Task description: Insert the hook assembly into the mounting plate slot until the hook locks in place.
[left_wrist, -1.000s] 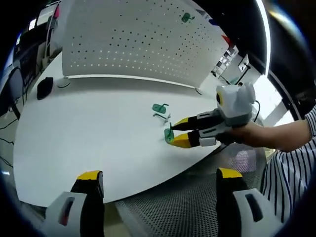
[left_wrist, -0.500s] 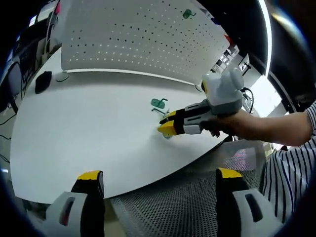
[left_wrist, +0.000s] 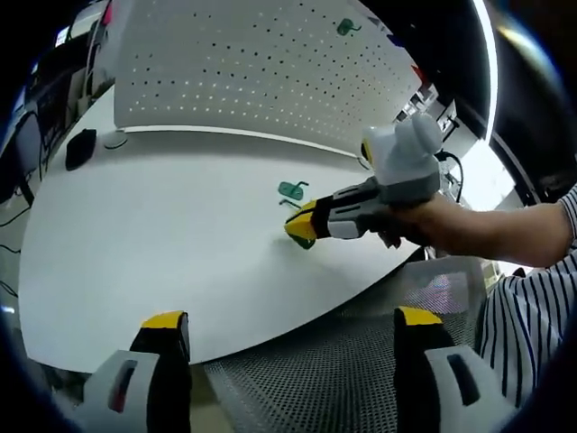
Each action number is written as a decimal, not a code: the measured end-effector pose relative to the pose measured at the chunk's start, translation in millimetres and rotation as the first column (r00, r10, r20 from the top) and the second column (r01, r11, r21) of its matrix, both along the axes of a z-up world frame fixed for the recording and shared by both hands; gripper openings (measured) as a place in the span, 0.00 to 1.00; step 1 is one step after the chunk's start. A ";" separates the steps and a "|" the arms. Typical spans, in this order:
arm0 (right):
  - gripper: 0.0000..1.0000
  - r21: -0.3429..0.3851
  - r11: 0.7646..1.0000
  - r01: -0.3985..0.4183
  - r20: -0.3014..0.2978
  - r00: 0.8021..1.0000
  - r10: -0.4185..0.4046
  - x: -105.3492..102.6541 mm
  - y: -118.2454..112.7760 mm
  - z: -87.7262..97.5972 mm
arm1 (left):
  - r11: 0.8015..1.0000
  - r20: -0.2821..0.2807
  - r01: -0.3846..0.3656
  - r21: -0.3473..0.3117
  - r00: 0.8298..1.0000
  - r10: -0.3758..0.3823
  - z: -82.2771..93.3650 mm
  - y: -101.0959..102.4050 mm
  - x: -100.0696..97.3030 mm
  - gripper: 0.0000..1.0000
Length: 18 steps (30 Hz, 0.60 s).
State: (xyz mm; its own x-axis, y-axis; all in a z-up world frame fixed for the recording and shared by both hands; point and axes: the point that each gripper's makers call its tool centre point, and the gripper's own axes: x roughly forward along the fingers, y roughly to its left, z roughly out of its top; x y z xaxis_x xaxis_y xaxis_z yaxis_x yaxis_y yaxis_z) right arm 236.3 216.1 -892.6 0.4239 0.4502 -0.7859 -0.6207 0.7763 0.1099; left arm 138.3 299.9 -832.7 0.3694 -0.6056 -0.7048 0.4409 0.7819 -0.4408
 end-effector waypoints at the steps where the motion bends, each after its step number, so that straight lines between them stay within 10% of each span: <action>1: 0.00 0.002 1.000 0.001 0.003 1.000 -0.001 0.0 -0.3 0.8 | 1.000 0.000 0.000 0.000 1.000 0.000 0.0 0.0 -0.1 0.96; 18: 0.00 0.052 0.996 0.070 0.033 0.997 -0.071 3.5 -10.6 17.3 | 1.000 0.024 0.003 -0.006 1.000 -0.003 6.5 -3.7 5.2 0.96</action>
State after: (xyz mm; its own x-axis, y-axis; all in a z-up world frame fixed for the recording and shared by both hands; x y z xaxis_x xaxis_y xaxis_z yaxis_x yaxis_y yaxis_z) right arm 239.8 205.6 -875.3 0.4826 0.4568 -0.7473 -0.5686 0.8123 0.1294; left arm 143.5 296.2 -826.2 0.3842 -0.6107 -0.6924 0.4539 0.7780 -0.4344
